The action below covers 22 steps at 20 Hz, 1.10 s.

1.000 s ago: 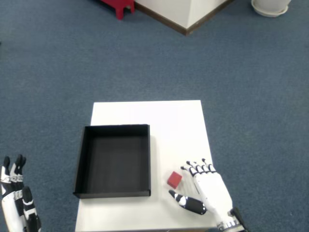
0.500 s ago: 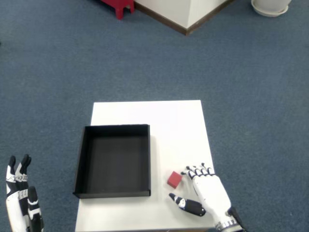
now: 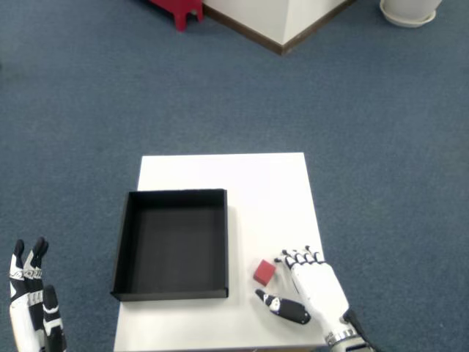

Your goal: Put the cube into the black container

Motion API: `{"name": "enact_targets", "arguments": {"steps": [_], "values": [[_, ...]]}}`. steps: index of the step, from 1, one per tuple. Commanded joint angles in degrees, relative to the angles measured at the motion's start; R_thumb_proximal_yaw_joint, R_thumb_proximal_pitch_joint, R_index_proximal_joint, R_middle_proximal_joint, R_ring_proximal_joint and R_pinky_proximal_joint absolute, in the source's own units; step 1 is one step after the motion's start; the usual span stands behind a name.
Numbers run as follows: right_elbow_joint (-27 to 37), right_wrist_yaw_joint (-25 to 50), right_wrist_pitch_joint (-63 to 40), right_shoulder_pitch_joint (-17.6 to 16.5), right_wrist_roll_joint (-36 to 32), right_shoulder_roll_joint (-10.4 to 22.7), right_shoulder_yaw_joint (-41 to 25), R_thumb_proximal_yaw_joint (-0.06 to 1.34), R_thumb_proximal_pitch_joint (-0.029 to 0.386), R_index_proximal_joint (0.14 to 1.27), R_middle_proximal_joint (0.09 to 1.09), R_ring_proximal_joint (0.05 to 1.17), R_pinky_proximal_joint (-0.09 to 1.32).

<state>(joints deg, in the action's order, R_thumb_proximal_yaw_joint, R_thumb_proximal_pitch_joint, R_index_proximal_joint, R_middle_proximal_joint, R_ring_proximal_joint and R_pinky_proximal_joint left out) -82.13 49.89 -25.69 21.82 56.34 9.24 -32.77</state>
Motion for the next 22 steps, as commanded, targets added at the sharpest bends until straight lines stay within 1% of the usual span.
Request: {"name": "enact_targets", "arguments": {"steps": [1,7,13,22], "values": [[1.09,-2.5,1.85,1.15,-0.87,0.6,0.53,0.34,-0.014,0.43,0.27,0.3,0.15],[2.92,-5.23,3.18,1.07,-1.03,0.41,0.87,0.33,-0.015,0.44,0.27,0.3,0.15],[4.27,-5.79,3.41,0.83,-0.63,0.33,0.7,0.31,-0.014,0.44,0.27,0.3,0.16],[6.06,-8.35,5.42,0.39,0.04,0.24,-0.9,0.31,-0.013,0.45,0.27,0.3,0.16]]}}
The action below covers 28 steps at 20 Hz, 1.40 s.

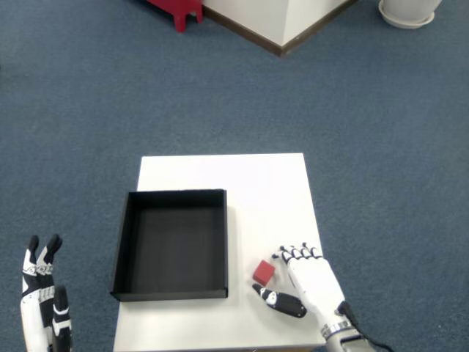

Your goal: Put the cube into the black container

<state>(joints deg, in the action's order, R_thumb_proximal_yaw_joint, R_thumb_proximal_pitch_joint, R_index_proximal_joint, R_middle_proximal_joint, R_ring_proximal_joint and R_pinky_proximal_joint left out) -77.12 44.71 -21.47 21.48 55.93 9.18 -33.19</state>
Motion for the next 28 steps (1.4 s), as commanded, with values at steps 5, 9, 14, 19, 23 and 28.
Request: {"name": "enact_targets", "arguments": {"steps": [5,9,14,19,23,28], "values": [[1.41,-3.54,2.25,0.03,0.12,0.28,-1.87,0.33,-0.011,0.47,0.27,0.3,0.16],[1.57,-3.65,3.18,-0.09,-0.52,0.34,-3.35,0.37,-0.006,0.54,0.28,0.31,0.17],[1.59,-3.3,3.64,-0.4,-2.14,0.34,-4.98,0.43,-0.003,0.58,0.29,0.31,0.16],[1.77,-2.81,3.88,-0.61,-3.14,0.36,-6.35,0.46,0.0,0.6,0.29,0.31,0.17],[1.86,-2.4,3.98,-0.97,-3.85,0.34,-7.4,0.48,0.007,0.61,0.3,0.32,0.17],[3.05,-1.31,4.19,-1.48,-4.97,0.22,-9.29,0.49,0.018,0.63,0.3,0.32,0.17]]}}
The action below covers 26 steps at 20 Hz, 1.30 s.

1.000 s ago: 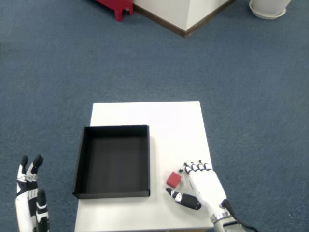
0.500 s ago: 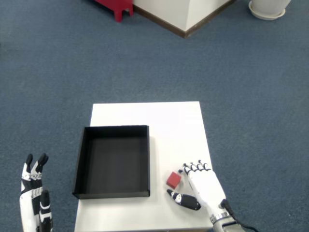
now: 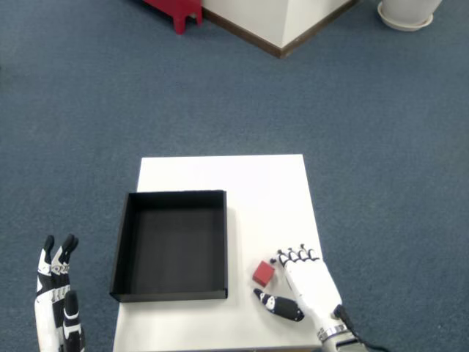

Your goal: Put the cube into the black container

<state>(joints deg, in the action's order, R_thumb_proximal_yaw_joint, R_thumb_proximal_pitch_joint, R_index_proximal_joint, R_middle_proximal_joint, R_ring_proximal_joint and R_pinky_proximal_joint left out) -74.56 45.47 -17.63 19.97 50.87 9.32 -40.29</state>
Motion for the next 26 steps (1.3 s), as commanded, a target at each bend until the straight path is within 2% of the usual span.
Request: {"name": "enact_targets", "arguments": {"steps": [1,9,21,23,26], "values": [[0.81,-1.66,0.52,-0.09,-0.28,0.07,-2.65,0.49,0.02,0.63,0.3,0.32,0.18],[1.88,0.33,1.77,-0.6,-4.41,0.05,-7.04,0.49,0.034,0.65,0.3,0.33,0.18],[3.31,2.11,4.44,0.05,-13.49,-0.1,-17.49,0.5,0.055,0.68,0.3,0.32,0.16],[3.22,2.29,4.75,0.08,-15.02,-0.15,-18.98,0.53,0.069,0.69,0.31,0.32,0.16],[2.89,2.73,5.28,0.11,-17.14,-0.2,-21.01,0.65,0.101,0.72,0.32,0.33,0.18]]}}
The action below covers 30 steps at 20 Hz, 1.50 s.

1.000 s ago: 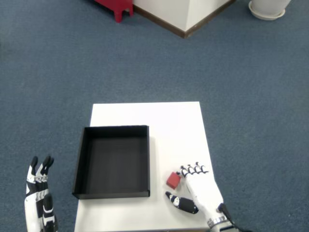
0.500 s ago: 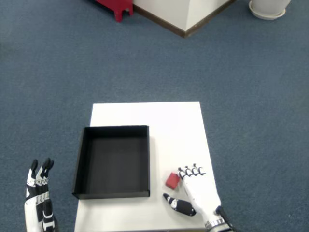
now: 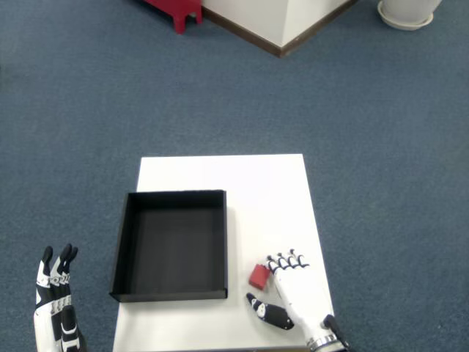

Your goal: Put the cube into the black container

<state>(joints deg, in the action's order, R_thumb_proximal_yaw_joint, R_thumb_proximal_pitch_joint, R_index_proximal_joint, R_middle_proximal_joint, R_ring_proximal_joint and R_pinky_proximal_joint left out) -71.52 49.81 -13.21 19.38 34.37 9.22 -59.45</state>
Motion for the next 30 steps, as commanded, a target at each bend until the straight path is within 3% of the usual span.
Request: {"name": "enact_targets", "arguments": {"steps": [1,2,3,4,5,18,30], "values": [[-0.22,-1.38,0.98,0.76,-1.19,-0.1,-2.38,0.72,0.115,0.76,0.32,0.33,0.18],[-0.34,-1.0,1.08,0.81,-1.9,-0.12,-3.05,0.84,0.132,0.88,0.33,0.33,0.18],[-0.41,-0.46,1.07,0.8,-2.7,-0.16,-3.62,1.06,0.155,1.08,0.37,0.33,0.18],[-0.47,0.2,0.88,0.71,-3.65,-0.2,-4.04,1.22,0.169,1.19,0.39,0.33,0.2],[-0.49,0.85,0.57,0.61,-4.7,-0.23,-4.42,1.28,0.176,1.2,0.41,0.35,0.23],[-2.61,2.88,-0.39,1.23,-13.24,-0.55,-11.82,1.25,0.179,1.09,0.44,0.37,0.27],[-4.09,6.37,-2.1,2.55,-20.15,-0.66,-16.62,1.22,0.185,1.07,0.42,0.35,0.27]]}}
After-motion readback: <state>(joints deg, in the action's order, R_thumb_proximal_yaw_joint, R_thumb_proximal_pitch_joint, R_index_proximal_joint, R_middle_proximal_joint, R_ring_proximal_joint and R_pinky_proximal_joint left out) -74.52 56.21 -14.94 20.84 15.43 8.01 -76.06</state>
